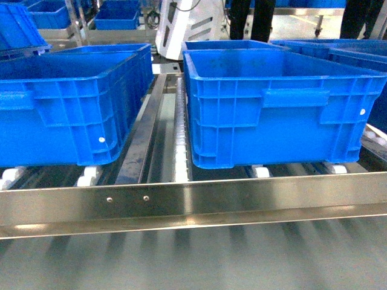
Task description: Sort blue parts and orange caps into right shelf containers
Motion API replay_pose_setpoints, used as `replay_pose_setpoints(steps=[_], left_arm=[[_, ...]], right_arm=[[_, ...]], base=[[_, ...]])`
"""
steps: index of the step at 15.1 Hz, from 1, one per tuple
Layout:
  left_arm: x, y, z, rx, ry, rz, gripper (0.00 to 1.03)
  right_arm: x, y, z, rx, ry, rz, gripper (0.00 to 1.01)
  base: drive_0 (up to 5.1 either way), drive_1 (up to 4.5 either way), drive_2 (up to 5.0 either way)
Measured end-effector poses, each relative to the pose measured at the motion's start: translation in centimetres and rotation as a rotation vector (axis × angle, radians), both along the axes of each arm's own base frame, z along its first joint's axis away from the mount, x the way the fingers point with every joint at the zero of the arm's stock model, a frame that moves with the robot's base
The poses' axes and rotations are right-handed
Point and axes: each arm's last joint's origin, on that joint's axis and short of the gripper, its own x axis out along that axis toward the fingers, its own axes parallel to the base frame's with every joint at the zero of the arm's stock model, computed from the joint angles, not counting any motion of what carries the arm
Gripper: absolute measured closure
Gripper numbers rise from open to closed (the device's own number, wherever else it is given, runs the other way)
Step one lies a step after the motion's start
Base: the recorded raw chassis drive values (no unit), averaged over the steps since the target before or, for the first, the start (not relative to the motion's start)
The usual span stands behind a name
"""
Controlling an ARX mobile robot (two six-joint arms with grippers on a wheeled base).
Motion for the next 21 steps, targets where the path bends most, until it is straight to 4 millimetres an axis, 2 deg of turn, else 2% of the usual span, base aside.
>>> replay_pose_setpoints(steps=[4, 12, 13, 16, 17, 21], left_arm=[[-1.1, 0.0, 0.2, 0.000, -0.008, 0.000, 1.01], [-1.7, 0.0, 0.2, 0.000, -0.008, 0.000, 1.01], [-2.1, 0.0, 0.2, 0.000, -0.007, -0.001, 1.01], [-3.3, 0.0, -0.4, -0.001, 0.028, 0.002, 1.01], [-3.4, 0.0, 0.1, 0.000, -0.018, 0.003, 1.01], [-3.3, 0.0, -0.2, 0.000, 0.004, 0.000, 1.01]], right_arm=[[-0.7, 0.0, 0.0, 0.000, 0.003, 0.000, 0.99], [-1.2, 0.0, -0.1, 0.000, 0.003, 0.000, 0.99], [-2.5, 0.0, -0.3, 0.000, 0.000, 0.001, 0.99], [-2.5, 0.0, -0.3, 0.001, 0.008, 0.000, 0.99], [-2.5, 0.0, -0.4, 0.001, 0.010, 0.001, 0.99], [-2.5, 0.0, -0.4, 0.001, 0.010, 0.000, 0.99]], base=[[0.0, 0.00, 0.0], [0.0, 0.00, 0.0], [0.0, 0.00, 0.0], [0.0, 0.00, 0.0], [0.0, 0.00, 0.0], [0.0, 0.00, 0.0]])
